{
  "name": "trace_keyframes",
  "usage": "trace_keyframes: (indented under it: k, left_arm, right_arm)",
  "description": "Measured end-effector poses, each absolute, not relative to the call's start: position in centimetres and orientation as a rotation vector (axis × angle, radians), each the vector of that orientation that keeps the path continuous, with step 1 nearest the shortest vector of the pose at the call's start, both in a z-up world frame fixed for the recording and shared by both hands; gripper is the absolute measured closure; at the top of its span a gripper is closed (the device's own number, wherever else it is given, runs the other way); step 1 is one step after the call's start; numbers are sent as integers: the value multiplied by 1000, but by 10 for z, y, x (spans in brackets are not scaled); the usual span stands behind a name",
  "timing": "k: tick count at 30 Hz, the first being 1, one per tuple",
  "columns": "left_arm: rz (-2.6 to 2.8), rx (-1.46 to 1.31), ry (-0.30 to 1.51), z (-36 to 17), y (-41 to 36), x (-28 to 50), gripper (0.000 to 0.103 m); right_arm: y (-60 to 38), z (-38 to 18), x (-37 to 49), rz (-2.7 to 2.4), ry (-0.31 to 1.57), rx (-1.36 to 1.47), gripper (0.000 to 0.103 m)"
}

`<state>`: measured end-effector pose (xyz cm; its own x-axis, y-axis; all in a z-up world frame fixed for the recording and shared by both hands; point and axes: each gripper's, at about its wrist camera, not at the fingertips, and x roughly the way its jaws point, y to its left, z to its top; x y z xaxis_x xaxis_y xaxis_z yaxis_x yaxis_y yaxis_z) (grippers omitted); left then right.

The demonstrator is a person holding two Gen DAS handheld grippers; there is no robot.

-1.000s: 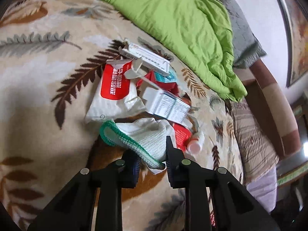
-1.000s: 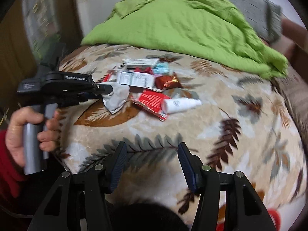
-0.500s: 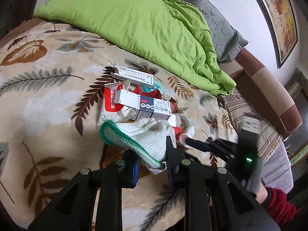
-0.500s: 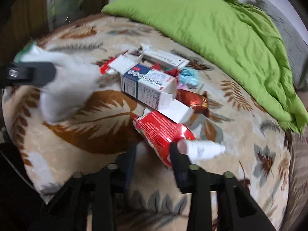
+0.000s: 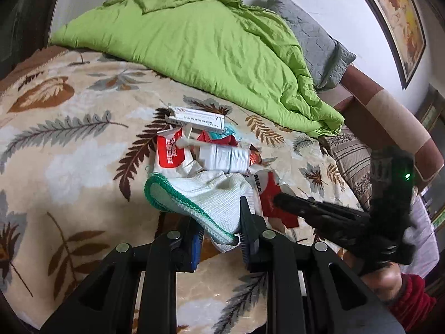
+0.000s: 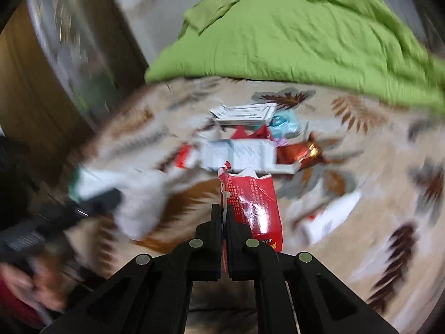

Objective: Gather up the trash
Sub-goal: 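Carry the cloth and red carton over the red basket and release both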

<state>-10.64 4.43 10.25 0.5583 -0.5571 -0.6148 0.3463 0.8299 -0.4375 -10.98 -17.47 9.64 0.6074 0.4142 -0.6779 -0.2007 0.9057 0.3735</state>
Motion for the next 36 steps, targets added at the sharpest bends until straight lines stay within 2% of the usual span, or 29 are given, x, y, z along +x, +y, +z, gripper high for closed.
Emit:
trace_keyframes:
  k: [4,16,36]
  left_arm:
    - [-536,-233,789,110,38,-119,82]
    - [-582,-104,763,117,5,-153,81]
    - [-675,-9,778,122,-36,-182,81]
  right_arm:
    - [-175,104,-133,373,812,370,100]
    - [-184,118,-207,309,747,413,100]
    - [-218,116,-241,271,729,488,100]
